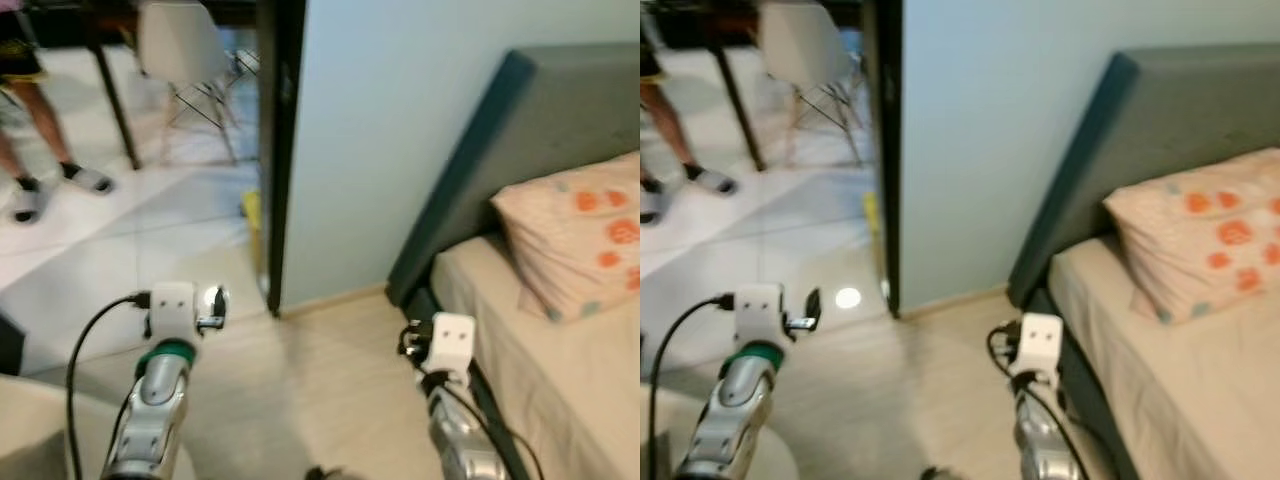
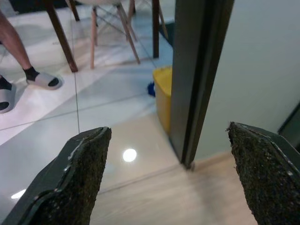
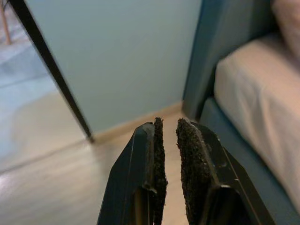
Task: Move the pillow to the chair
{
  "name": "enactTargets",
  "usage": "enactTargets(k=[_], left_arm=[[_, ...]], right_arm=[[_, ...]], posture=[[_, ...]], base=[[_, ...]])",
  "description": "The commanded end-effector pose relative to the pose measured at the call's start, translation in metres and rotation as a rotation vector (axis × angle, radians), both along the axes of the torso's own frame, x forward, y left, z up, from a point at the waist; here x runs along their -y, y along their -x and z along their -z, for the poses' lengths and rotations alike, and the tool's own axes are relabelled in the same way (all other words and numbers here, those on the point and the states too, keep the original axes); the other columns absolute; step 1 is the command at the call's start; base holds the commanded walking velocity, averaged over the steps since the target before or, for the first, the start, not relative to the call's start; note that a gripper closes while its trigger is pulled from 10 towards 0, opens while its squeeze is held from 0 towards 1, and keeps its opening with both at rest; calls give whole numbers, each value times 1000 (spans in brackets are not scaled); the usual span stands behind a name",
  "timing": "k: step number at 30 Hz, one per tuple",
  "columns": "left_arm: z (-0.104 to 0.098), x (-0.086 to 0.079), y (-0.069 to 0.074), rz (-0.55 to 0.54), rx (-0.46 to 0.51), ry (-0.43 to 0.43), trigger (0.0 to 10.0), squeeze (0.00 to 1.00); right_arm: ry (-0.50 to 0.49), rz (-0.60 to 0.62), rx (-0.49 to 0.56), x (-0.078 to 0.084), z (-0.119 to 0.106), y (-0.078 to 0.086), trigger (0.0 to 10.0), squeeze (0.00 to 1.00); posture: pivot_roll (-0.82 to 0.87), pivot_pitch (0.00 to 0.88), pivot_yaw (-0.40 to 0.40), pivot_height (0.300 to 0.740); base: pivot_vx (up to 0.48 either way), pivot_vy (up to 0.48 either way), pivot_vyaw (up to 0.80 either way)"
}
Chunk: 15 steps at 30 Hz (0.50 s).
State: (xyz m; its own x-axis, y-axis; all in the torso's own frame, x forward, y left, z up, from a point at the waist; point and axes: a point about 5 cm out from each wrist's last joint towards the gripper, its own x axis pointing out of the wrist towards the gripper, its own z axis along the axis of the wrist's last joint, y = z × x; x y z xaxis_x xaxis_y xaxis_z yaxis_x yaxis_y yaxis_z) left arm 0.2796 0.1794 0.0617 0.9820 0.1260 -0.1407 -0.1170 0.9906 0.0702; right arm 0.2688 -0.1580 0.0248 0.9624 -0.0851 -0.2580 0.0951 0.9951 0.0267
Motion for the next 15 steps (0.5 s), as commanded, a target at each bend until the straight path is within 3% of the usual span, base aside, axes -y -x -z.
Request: enactTargets(k=[1,9,15], left_arm=[[-1,3,-1,13,16,2,10000,0],[2,-3,3,7,21,9,10000,0],[-8,0,-4,49,54,17,10000,0]], right_arm=[[7,31,-19,8,5,4,10000,0],[13,42,-15,10,7,4,10000,0],[18,51,-9,12,5,0,10000,0]], posture=[[36,34,55,740],[33,14,61,740],[31,0,60,740]], base=[[0,0,-800],[0,0,-800],[0,0,-800]])
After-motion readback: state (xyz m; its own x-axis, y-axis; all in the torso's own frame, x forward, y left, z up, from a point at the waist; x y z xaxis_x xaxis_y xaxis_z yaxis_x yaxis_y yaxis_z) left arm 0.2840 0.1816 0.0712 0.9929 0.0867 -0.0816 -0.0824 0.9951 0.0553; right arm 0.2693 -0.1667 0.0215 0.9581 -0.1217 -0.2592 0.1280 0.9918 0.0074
